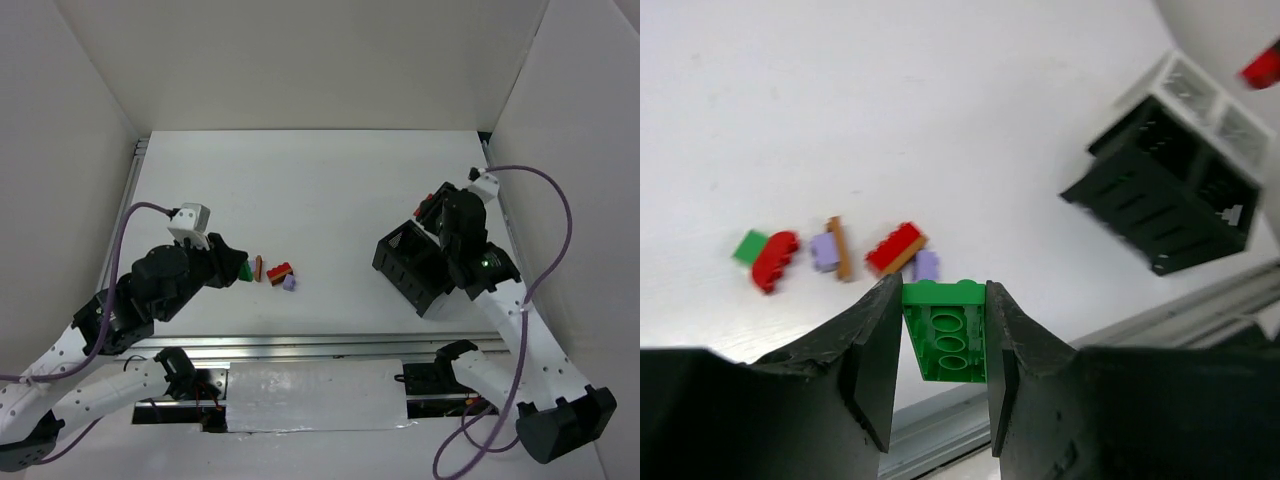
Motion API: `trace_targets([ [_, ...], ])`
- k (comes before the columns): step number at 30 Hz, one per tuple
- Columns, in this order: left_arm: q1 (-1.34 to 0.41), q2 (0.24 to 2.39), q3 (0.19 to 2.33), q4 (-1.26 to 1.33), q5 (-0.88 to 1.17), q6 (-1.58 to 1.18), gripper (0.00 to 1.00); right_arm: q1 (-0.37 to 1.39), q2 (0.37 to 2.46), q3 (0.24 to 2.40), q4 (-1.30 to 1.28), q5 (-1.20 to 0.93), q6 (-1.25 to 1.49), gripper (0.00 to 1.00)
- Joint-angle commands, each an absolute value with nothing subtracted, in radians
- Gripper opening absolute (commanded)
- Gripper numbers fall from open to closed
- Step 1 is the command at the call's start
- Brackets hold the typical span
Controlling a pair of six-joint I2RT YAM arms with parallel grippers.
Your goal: Sort the legos into containers by color
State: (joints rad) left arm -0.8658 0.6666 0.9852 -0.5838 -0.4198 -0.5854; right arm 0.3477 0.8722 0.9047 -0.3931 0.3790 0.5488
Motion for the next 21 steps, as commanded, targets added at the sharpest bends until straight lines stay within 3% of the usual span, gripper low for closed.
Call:
trace_targets([
  [1,-0.867,0.643,0.990,-0.723,-0.557,-0.612,0.00,0.256,0.992,1.009,-0.463,0.657,0.577,0.00],
  [4,-0.867,0.611,0.944,-0.693,-0.528,-0.611,0.00,0.160,1.090,1.046,-0.437,0.603,0.577,0.00],
  [14,-0.867,0.637,0.930,-0.696,-0.486,-0.583,0.00,0.133,1.319,1.163,-0.434,0.565,0.594,0.03],
  [18,-0.867,0.646,0.930,-0.690,-0.482,-0.577,0.00,0.133,1.318,1.126,-0.431,0.549,0.620,0.19],
  [21,-0.867,0.660,0.933,-0.683,-0.472,-0.572,0.00,0.133,1.296,1.080,-0.404,0.542,0.623,0.25],
])
